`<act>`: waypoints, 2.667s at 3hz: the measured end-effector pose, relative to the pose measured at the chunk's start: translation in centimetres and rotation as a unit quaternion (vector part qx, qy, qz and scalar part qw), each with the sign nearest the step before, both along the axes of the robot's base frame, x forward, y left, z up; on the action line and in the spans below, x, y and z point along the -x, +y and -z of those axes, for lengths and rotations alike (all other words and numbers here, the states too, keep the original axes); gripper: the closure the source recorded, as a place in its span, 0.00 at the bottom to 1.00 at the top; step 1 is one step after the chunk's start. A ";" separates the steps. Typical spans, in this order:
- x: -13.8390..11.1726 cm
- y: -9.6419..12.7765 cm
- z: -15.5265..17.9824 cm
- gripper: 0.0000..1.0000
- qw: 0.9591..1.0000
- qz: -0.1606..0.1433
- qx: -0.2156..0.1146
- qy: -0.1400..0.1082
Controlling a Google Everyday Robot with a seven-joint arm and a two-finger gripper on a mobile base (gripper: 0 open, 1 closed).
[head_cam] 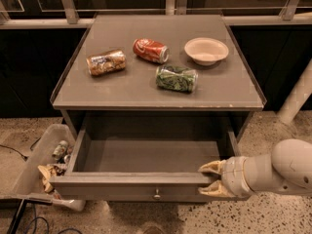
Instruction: Open top drawer
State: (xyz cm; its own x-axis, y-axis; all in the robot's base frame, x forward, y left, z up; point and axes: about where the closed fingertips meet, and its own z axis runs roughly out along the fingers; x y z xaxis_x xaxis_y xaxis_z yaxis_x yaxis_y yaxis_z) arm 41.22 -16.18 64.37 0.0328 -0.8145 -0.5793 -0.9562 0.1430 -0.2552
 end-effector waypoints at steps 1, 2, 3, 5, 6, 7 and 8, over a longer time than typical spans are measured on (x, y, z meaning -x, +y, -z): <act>0.0 0.0 0.0 0.38 1.000 0.000 0.000 0.000; 1.7 -0.6 0.2 0.61 1.000 0.001 -0.009 -0.003; 5.2 -0.3 0.7 0.84 1.000 0.001 -0.026 -0.013; 6.7 -0.7 0.6 1.00 0.999 0.008 -0.028 -0.015; 6.7 -0.7 0.6 0.81 0.999 0.008 -0.028 -0.015; 6.7 -0.7 0.6 0.58 0.999 0.008 -0.028 -0.015; 6.7 -0.7 0.6 0.35 0.999 0.008 -0.028 -0.015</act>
Offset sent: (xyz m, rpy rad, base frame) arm -0.0431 -0.0172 -0.0055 0.0459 -0.0170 -0.0082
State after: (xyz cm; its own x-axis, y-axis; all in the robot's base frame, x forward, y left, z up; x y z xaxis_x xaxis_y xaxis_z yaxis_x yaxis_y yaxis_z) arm 34.54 -16.89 63.81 0.0383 -0.7816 -0.6227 -0.9456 0.1731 -0.2754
